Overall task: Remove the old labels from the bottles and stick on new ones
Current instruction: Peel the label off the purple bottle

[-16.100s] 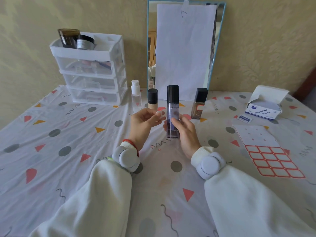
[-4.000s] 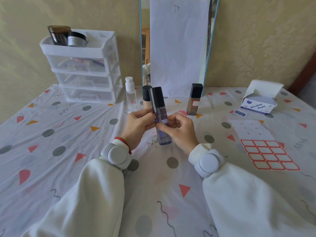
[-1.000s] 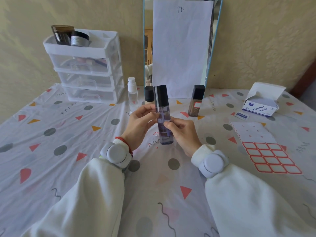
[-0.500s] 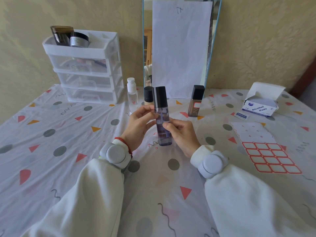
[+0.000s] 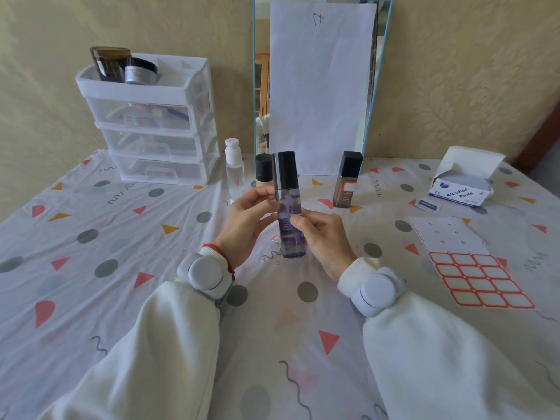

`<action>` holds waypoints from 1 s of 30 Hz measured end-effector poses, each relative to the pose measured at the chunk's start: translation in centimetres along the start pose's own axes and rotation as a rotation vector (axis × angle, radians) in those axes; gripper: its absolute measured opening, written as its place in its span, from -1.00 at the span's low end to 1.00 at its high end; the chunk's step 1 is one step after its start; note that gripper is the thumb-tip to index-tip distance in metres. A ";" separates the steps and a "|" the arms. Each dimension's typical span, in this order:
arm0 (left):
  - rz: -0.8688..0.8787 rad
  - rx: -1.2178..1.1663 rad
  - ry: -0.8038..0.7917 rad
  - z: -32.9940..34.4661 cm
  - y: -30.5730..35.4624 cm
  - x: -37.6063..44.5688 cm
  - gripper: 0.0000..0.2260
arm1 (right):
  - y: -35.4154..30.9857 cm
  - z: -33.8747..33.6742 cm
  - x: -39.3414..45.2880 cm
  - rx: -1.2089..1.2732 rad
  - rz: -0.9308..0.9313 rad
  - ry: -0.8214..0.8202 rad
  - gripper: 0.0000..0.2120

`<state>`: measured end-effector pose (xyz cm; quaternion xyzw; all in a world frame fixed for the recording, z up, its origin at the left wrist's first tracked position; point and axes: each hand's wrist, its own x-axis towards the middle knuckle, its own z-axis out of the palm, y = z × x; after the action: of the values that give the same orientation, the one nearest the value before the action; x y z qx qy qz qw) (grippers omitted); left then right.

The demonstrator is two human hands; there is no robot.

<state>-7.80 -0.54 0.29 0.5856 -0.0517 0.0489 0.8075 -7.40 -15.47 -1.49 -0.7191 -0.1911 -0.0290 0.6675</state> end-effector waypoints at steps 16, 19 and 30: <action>0.007 0.008 0.027 0.1 -0.1 0.0 -0.80 | 0.3 -0.2 0.0 -0.046 -0.017 -0.009 -0.73; -0.003 -0.001 0.008 0.2 0.2 -0.1 -0.86 | 0.4 -0.1 0.2 -0.041 -0.020 0.012 -0.72; 0.001 0.126 0.191 0.2 -0.7 -0.2 -0.88 | 1.0 0.0 0.5 -0.088 0.034 0.067 -0.78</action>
<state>-7.87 -0.97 -0.33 0.6276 0.0283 0.1083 0.7704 -6.59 -15.36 -2.26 -0.7496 -0.1548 -0.0501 0.6416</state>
